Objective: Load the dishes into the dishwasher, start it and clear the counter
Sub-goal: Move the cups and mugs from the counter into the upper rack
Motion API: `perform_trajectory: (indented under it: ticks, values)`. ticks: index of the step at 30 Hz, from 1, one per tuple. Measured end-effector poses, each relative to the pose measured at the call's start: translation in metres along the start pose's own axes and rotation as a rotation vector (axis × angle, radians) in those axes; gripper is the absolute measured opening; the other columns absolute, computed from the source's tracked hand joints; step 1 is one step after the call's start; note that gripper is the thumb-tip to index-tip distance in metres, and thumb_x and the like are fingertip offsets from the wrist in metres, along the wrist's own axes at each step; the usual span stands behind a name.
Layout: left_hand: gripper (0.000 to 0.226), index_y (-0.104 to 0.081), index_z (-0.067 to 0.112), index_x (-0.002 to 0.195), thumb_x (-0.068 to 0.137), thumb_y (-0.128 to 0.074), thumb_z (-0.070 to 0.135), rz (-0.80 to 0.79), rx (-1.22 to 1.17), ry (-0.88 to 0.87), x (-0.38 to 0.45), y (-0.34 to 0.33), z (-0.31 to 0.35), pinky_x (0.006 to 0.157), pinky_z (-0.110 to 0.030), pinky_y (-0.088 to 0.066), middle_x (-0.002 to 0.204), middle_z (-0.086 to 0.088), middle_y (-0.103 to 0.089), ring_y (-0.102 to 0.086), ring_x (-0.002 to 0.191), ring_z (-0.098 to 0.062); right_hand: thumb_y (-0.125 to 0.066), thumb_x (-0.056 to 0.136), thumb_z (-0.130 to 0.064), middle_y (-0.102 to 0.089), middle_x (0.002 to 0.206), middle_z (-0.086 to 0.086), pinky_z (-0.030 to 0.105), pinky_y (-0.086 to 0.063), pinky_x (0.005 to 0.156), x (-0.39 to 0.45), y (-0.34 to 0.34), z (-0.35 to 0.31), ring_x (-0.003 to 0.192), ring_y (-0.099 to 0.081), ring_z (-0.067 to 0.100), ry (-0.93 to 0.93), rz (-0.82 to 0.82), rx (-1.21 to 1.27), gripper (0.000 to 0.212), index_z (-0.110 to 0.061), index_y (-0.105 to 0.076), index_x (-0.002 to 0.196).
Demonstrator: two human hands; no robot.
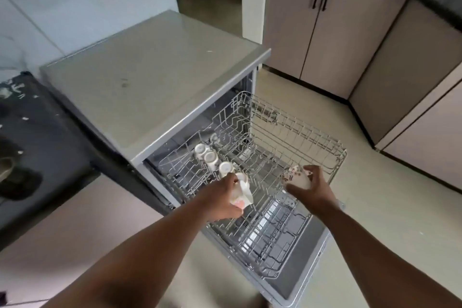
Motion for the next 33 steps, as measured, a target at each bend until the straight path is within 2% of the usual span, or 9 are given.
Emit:
perform_trajectory:
  ticks: [3, 8, 12, 16, 17, 20, 24, 27, 33]
  values:
    - [0.089, -0.026, 0.025, 0.141, 0.070, -0.078, 0.043, -0.050, -0.015, 0.053, 0.012, -0.011, -0.003, 0.086, -0.029, -0.048, 0.133, 0.000, -0.056, -0.059, 0.110, -0.020, -0.087, 0.068, -0.038, -0.060, 0.103, 0.004, 0.018, -0.049, 0.044, 0.001, 0.001, 0.030, 0.071, -0.066, 0.019, -0.078, -0.071, -0.070, 0.071, -0.037, -0.037, 0.118]
    - [0.088, -0.032, 0.028, 0.141, 0.068, -0.081, 0.039, -0.049, -0.042, 0.113, 0.034, -0.018, -0.014, 0.078, -0.023, -0.043, 0.130, 0.000, -0.050, -0.051, 0.100, -0.013, -0.086, 0.068, -0.031, -0.055, 0.113, 0.006, 0.019, -0.053, 0.053, 0.003, -0.023, 0.057, 0.081, -0.062, 0.017, -0.076, -0.201, -0.178, 0.079, -0.032, -0.033, 0.126]
    - [0.089, -0.032, 0.026, 0.140, 0.068, -0.083, 0.029, -0.101, -0.147, 0.142, 0.059, -0.033, -0.015, 0.081, -0.031, -0.056, 0.132, -0.004, -0.041, -0.051, 0.108, -0.019, -0.084, 0.067, -0.031, -0.053, 0.114, 0.007, 0.020, -0.053, 0.055, 0.005, -0.044, 0.069, 0.084, -0.062, 0.018, -0.104, -0.266, -0.321, 0.083, -0.029, -0.028, 0.128]
    - [0.084, -0.032, 0.028, 0.132, 0.067, -0.085, 0.029, -0.176, -0.148, 0.103, 0.087, -0.058, -0.007, 0.059, -0.016, -0.049, 0.117, 0.003, -0.046, -0.056, 0.094, -0.016, -0.080, 0.069, -0.041, -0.053, 0.120, 0.005, 0.023, -0.048, 0.064, 0.016, -0.058, 0.071, 0.087, -0.057, 0.019, -0.072, -0.278, -0.543, 0.077, -0.027, -0.028, 0.125]
    - [0.082, -0.033, 0.029, 0.130, 0.066, -0.085, 0.030, -0.194, -0.137, 0.082, 0.094, -0.064, -0.005, 0.058, -0.015, -0.047, 0.114, 0.003, -0.047, -0.057, 0.091, -0.015, -0.079, 0.069, -0.043, -0.052, 0.121, 0.004, 0.025, -0.048, 0.068, 0.020, -0.061, 0.072, 0.088, -0.054, 0.017, -0.075, -0.271, -0.569, 0.076, -0.027, -0.029, 0.125]
    - [0.082, -0.035, 0.027, 0.130, 0.065, -0.085, 0.029, -0.224, -0.074, 0.027, 0.114, -0.078, -0.002, 0.071, -0.024, -0.055, 0.116, -0.002, -0.048, -0.056, 0.095, -0.018, -0.076, 0.071, -0.047, -0.050, 0.123, 0.003, 0.030, -0.050, 0.079, 0.035, -0.072, 0.077, 0.096, -0.049, 0.017, -0.084, -0.241, -0.622, 0.074, -0.028, -0.032, 0.128]
    - [0.082, -0.039, 0.021, 0.129, 0.064, -0.086, 0.033, -0.215, 0.031, -0.038, 0.138, -0.086, -0.003, 0.087, -0.036, -0.054, 0.122, -0.006, -0.045, -0.051, 0.107, -0.022, -0.070, 0.073, -0.049, -0.048, 0.128, 0.003, 0.037, -0.045, 0.092, 0.049, -0.092, 0.082, 0.112, -0.049, 0.023, -0.083, -0.244, -0.694, 0.074, -0.030, -0.033, 0.134]
    - [0.081, -0.041, 0.020, 0.129, 0.064, -0.085, 0.038, -0.234, 0.114, -0.087, 0.150, -0.095, -0.004, 0.091, -0.038, -0.049, 0.126, -0.008, -0.043, -0.046, 0.113, -0.024, -0.070, 0.075, -0.048, -0.045, 0.130, 0.005, 0.040, -0.043, 0.097, 0.052, -0.103, 0.086, 0.117, -0.046, 0.025, -0.090, -0.247, -0.731, 0.074, -0.030, -0.034, 0.136]
    - [0.073, -0.038, 0.021, 0.128, 0.070, -0.077, 0.044, -0.243, 0.313, -0.152, 0.162, -0.108, -0.005, 0.090, -0.039, -0.042, 0.127, -0.008, -0.042, -0.040, 0.117, -0.028, -0.067, 0.076, -0.051, -0.042, 0.127, 0.005, 0.041, -0.047, 0.092, 0.049, -0.111, 0.092, 0.115, -0.049, 0.029, -0.105, -0.211, -0.777, 0.072, -0.030, -0.032, 0.135]
Point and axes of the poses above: each hand's wrist, its own x-axis towards the middle knuckle, its own y-axis out of the back of the hand, z = x × y, the point moved 7 cm from there along x, towards the middle knuckle
